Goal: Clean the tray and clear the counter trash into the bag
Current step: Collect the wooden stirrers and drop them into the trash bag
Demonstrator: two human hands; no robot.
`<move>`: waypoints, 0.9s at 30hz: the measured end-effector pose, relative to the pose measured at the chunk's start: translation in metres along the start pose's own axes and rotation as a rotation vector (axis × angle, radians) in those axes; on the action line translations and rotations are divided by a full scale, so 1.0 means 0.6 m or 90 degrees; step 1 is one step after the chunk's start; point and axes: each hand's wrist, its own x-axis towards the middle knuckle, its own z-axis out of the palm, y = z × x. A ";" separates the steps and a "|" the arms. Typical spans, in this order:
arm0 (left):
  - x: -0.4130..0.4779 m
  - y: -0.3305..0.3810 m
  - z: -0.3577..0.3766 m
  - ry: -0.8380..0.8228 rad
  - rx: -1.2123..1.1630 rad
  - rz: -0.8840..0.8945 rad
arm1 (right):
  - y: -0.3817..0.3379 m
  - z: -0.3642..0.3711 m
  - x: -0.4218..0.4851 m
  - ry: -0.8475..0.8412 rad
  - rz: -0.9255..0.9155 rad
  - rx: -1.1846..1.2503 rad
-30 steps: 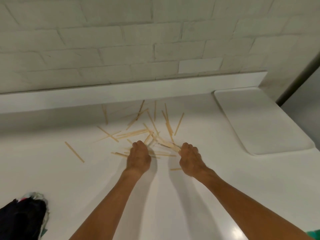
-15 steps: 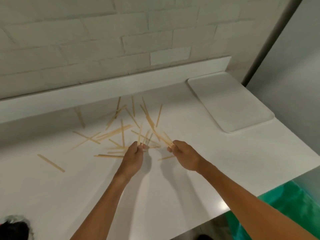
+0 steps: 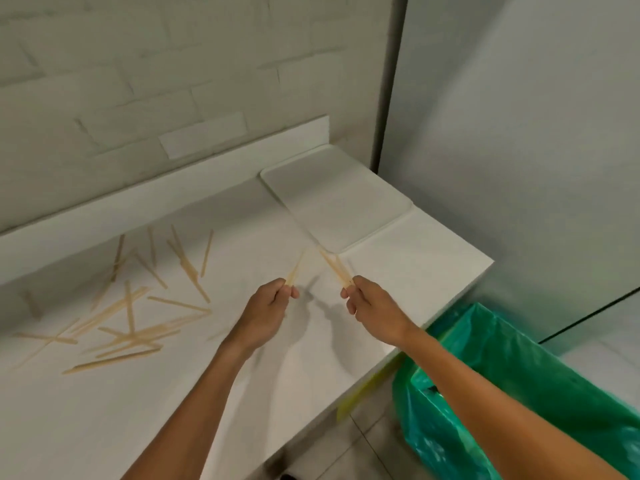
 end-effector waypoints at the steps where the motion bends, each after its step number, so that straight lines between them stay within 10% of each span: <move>1: 0.003 0.017 0.028 -0.015 0.011 0.012 | 0.016 -0.027 -0.014 0.029 0.000 -0.014; 10: 0.013 0.148 0.322 -0.199 0.211 0.147 | 0.192 -0.271 -0.179 0.216 0.090 -0.102; 27: 0.001 0.184 0.633 -0.327 0.415 0.243 | 0.383 -0.442 -0.349 0.173 0.307 -0.271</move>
